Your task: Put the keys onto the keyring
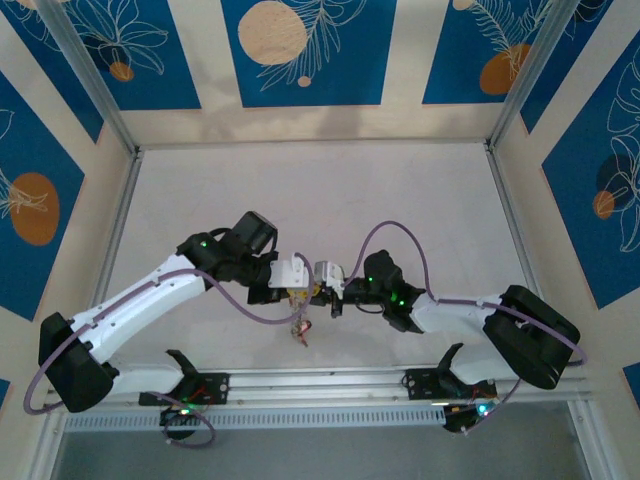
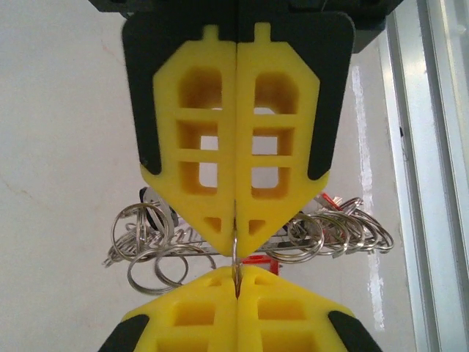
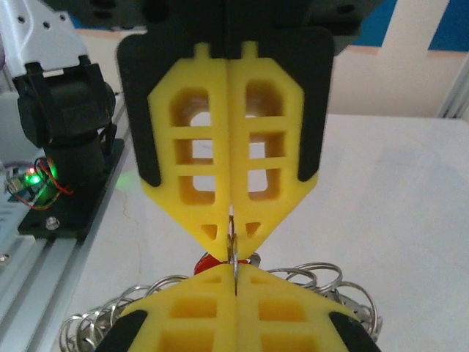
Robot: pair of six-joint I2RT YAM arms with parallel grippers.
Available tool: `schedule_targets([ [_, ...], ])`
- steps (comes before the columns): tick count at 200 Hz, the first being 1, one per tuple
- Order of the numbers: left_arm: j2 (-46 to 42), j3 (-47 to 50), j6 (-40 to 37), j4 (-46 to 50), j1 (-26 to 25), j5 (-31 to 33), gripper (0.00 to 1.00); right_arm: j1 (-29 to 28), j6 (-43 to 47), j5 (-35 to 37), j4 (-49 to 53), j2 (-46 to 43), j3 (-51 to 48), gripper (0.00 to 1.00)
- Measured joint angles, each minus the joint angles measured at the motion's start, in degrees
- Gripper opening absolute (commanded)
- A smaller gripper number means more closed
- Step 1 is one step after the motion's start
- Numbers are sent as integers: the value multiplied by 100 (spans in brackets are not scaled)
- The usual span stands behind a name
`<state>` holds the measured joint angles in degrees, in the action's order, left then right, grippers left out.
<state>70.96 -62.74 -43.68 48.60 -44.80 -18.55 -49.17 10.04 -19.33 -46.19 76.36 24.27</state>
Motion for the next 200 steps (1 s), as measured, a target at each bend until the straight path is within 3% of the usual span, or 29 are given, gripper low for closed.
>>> schedule_targets([
  [19, -11, 0, 15, 2, -2, -15, 18, 0, -24, -17, -33, 7, 0, 0],
  [46, -323, 146, 7, -229, -2, -131, 23, 9, -149, -15, -286, 11, -61, 0],
  [78, -787, 566, 68, -575, -2, -197, 23, 13, -313, -37, -848, 142, -238, 0],
  [171, -774, 874, 195, -1071, 26, -264, 20, 61, -452, -61, -1270, 262, -422, 0],
  [200, -846, 1023, 251, -1255, 79, -238, 25, 79, -452, -50, -1270, 273, -428, 0],
])
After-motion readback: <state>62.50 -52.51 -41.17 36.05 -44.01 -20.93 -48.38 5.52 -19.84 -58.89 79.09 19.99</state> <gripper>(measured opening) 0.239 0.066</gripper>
